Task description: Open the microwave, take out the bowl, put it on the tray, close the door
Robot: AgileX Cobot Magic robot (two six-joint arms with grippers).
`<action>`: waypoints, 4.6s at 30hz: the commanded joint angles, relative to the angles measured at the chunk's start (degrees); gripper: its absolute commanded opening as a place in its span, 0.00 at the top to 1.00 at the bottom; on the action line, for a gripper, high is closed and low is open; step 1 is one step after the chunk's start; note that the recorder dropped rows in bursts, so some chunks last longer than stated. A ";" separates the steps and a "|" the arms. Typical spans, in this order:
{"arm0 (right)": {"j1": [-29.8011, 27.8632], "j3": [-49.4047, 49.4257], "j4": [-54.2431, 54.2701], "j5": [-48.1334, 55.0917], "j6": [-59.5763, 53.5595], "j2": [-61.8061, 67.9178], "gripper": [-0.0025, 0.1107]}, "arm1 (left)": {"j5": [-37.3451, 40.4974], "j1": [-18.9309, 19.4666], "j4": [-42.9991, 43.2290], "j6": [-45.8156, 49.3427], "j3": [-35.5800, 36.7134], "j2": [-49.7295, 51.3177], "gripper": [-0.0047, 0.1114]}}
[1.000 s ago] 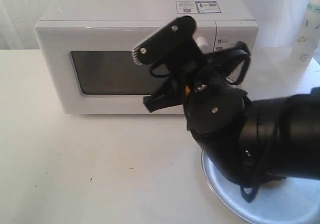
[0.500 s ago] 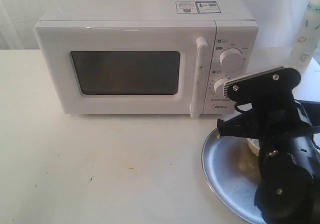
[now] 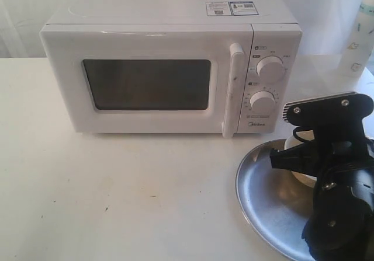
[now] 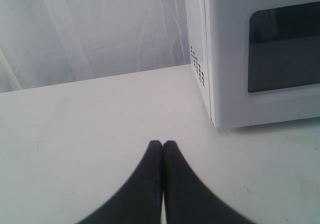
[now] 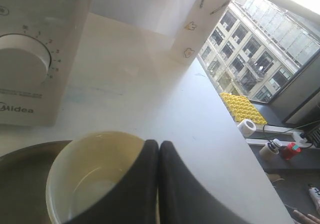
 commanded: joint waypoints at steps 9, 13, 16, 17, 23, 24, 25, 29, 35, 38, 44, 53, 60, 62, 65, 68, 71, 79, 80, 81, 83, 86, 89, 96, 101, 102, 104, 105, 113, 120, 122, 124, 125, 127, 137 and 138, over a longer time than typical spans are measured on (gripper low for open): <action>-0.20 0.42 0.13 0.95 0.33 -0.48 0.98 | -0.31 -0.29 -0.52 -0.31 -0.16 -0.12 0.96; -0.20 0.42 0.13 0.95 0.33 -0.48 0.98 | -0.31 -0.29 -0.52 -0.31 -0.16 -0.12 0.96; -0.20 0.42 0.13 0.95 0.33 -0.37 0.98 | -0.31 -0.29 -0.52 -0.31 -0.16 -0.12 0.96; -0.20 0.42 0.13 0.95 0.33 -0.37 0.98 | -0.31 -0.29 -0.52 -0.31 -0.16 -0.12 0.96; -0.20 0.42 0.55 0.95 0.33 -2.16 0.98 | -0.31 -0.29 -0.52 -0.31 -0.16 -0.12 0.96; -0.20 0.42 0.69 0.95 0.33 -3.16 0.98 | -0.31 -0.29 -0.52 -0.31 -0.16 -0.12 0.96; -0.20 0.42 0.69 0.95 0.33 -4.13 0.98 | -0.31 -0.29 -0.52 -0.31 -0.16 -0.12 0.96; -2.31 0.42 1.79 -5.99 1.19 -11.21 0.98 | -0.31 -0.29 -0.52 -0.31 -0.16 -0.12 0.96; -17.83 1.62 -3.17 -36.34 1.19 -25.67 0.98 | -0.31 -0.29 -0.52 -0.31 -0.16 -0.12 0.96; -27.57 2.92 -5.94 -50.89 1.19 -32.79 0.98 | -0.31 -0.29 -0.52 -0.31 -0.16 -0.12 0.96; -44.50 8.40 6.45 -66.67 1.19 -48.21 0.98 | -0.31 -0.29 -0.52 -0.31 -0.16 -0.12 0.96; -49.75 20.94 30.86 -67.88 1.19 -63.34 0.98 | -0.31 -0.29 -0.52 -0.31 -0.16 -0.12 0.96; -49.75 25.35 47.65 -72.24 1.19 -64.03 0.98 | -0.31 -0.29 -0.52 -0.31 -0.16 -0.12 0.96; -49.75 25.55 49.40 -74.81 1.19 -64.03 0.98 | -0.31 -0.29 -0.52 -0.31 -0.16 -0.12 0.96; -49.75 25.55 49.40 -76.75 1.19 -64.46 0.98 | -0.31 -0.29 -0.52 -0.31 -0.16 -0.12 0.96; -49.90 25.55 49.40 -75.79 1.19 -68.30 0.98 | -0.31 -0.29 -0.52 -0.31 -0.16 -0.12 0.96; -49.89 25.67 50.10 -74.27 1.19 -72.88 0.98 | -0.31 -0.29 -0.52 -0.31 -0.16 -0.12 0.96; -49.89 26.24 54.66 -73.17 1.19 -77.56 0.98 | -0.31 -0.29 -0.52 -0.31 -0.16 -0.12 0.96; -49.89 26.24 55.22 -73.06 1.19 -77.56 0.98 | -0.31 -0.29 -0.52 -0.31 -0.16 -0.12 0.96; -49.89 26.24 55.27 -71.18 1.00 -77.56 0.98 | -0.31 -0.29 -0.52 -0.31 -0.16 -0.12 0.96; -49.89 26.24 55.13 -68.62 -2.11 -77.56 0.98 | -0.31 -0.29 -0.52 -0.31 -0.16 -0.12 0.96; -49.89 26.24 59.21 -65.95 -12.00 -78.15 0.98 | -0.31 -0.29 -0.52 -0.31 -0.16 -0.12 0.96; -49.89 26.24 67.63 -62.06 -28.26 -80.69 0.98 | -0.31 -0.29 -0.52 -0.31 -0.16 -0.12 0.96; -52.56 26.24 95.11 -62.09 -93.82 -82.09 0.98 | -0.31 -0.29 -0.52 -0.31 -0.16 -0.12 0.96; -54.57 26.24 94.27 -56.14 -113.74 -82.09 0.98 | -0.31 -0.29 -0.52 -0.31 -0.16 -0.12 0.96; -54.87 26.24 93.11 -54.63 -113.71 -82.09 0.98 | -0.31 -0.29 -0.52 -0.31 -0.16 -0.12 0.96; -55.12 26.24 90.56 -50.92 -113.60 -82.09 0.98 | -0.31 -0.29 -0.52 -0.31 -0.16 -0.12 0.96; -55.12 26.24 90.08 -50.89 -113.60 -82.09 0.98 | -0.31 -0.29 -0.52 -0.31 -0.16 -0.12 0.96; -55.12 26.24 87.56 -51.12 -113.76 -82.09 0.98 | -0.31 -0.29 -0.52 -0.31 -0.16 -0.12 0.96; -56.83 26.24 87.30 -50.57 -122.42 -82.09 0.98 | -0.31 -0.29 -0.52 -0.31 -0.16 -0.12 0.96; -57.05 26.24 87.30 -50.48 -128.41 -82.09 0.98 | -0.31 -0.29 -0.52 -0.31 -0.16 -0.12 0.96; -57.17 26.24 87.30 -50.48 -130.45 -82.09 0.98 | -0.31 -0.29 -0.52 -0.31 -0.16 -0.12 0.96; -57.17 26.24 87.30 -50.48 -130.56 -82.09 0.98 | -0.31 -0.29 -0.52 -0.31 -0.16 -0.12 0.96; -57.17 26.24 87.30 -50.48 -128.46 -82.09 0.98 | -0.31 -0.29 -0.52 -0.31 -0.16 -0.12 0.96; -57.52 26.24 87.30 -50.48 -118.82 -82.09 0.98 | -0.31 -0.29 -0.52 -0.31 -0.16 -0.12 0.96; -57.78 26.24 87.30 -50.48 -118.82 -82.09 0.98 | -0.31 -0.29 -0.52 -0.31 -0.16 -0.12 0.96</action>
